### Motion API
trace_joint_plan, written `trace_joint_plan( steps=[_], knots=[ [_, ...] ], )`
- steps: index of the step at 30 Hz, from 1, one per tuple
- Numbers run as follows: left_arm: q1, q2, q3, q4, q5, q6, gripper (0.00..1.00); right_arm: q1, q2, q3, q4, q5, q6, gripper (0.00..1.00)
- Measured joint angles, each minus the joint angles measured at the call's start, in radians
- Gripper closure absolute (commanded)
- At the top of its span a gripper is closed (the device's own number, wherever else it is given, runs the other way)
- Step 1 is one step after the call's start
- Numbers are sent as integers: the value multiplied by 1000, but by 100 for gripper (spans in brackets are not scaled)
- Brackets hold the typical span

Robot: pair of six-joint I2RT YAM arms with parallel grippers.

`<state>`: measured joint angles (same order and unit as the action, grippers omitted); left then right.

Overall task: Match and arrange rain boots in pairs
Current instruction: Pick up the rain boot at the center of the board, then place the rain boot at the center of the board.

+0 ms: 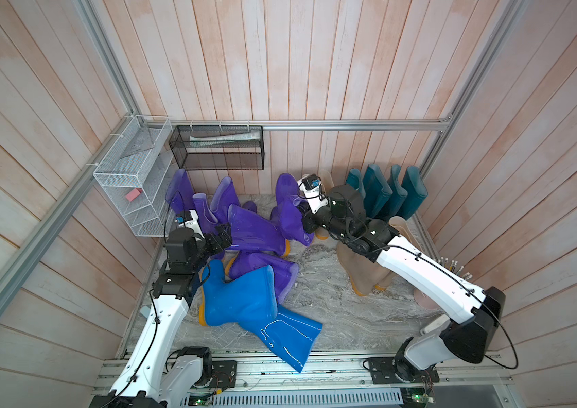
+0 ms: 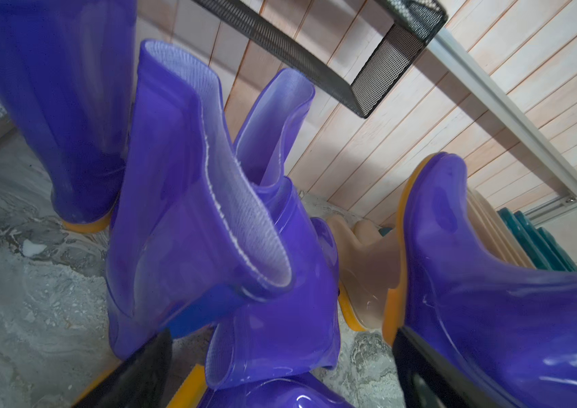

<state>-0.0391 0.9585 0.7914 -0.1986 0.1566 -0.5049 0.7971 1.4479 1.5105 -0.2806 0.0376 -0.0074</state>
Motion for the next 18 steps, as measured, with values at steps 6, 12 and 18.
trace_joint_plan(
  steps=[6, 12, 18],
  knots=[
    [0, 6, -40, -26, 3, -32, 0, 13, -210, -82, -77, -10, 37, 100],
    [0, 31, -28, -26, 24, -42, 0, 33, -378, -142, -169, 55, 107, 100],
    [-1, 80, 54, -17, 26, -34, 0, 38, -476, -160, -305, 77, 166, 100]
  ],
)
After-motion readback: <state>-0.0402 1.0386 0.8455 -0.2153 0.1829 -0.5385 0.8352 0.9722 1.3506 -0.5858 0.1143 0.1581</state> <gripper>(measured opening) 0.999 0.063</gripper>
